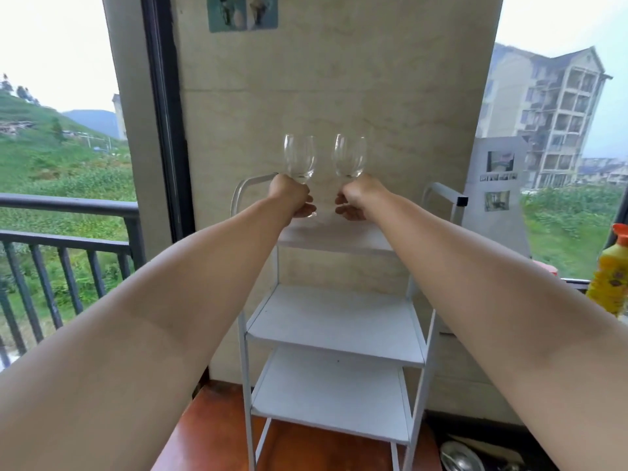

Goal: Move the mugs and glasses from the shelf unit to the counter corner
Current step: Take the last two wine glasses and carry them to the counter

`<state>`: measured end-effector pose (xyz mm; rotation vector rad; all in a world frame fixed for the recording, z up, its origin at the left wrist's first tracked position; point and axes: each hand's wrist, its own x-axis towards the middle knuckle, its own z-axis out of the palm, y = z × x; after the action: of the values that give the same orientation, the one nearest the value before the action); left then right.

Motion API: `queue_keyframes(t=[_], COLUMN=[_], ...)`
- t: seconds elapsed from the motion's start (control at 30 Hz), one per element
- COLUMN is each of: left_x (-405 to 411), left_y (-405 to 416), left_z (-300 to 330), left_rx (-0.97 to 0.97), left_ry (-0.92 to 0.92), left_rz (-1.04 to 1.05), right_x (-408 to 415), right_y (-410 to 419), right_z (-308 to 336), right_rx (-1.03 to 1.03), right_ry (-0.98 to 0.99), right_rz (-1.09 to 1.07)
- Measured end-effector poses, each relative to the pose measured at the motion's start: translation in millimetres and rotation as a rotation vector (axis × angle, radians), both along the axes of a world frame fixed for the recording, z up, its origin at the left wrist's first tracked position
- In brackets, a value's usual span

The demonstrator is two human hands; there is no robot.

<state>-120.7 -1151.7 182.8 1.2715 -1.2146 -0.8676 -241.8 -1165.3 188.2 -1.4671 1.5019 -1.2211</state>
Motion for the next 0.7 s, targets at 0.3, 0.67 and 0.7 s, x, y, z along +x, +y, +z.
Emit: queue_keyframes(t=[0.3, 0.67, 0.7], left_x=[15.9, 50.6, 54.1], left_y=[65.1, 199.3, 214.8], left_z=[-12.0, -19.2, -25.2], left_rx=[-0.053, -0.066, -0.052], left_ry=[0.010, -0.033, -0.046], left_rz=[0.043, -0.043, -0.069], right_x=[4.7, 36.0, 39.2], right_y=[72.9, 205.5, 218.1], right_z=[6.0, -5.3, -11.3], right_rx=[-0.020, -0.012, 0.001], right_ry=[-0.135, -0.286, -0.284], right_rz=[-0.032, -0.108, -0.121])
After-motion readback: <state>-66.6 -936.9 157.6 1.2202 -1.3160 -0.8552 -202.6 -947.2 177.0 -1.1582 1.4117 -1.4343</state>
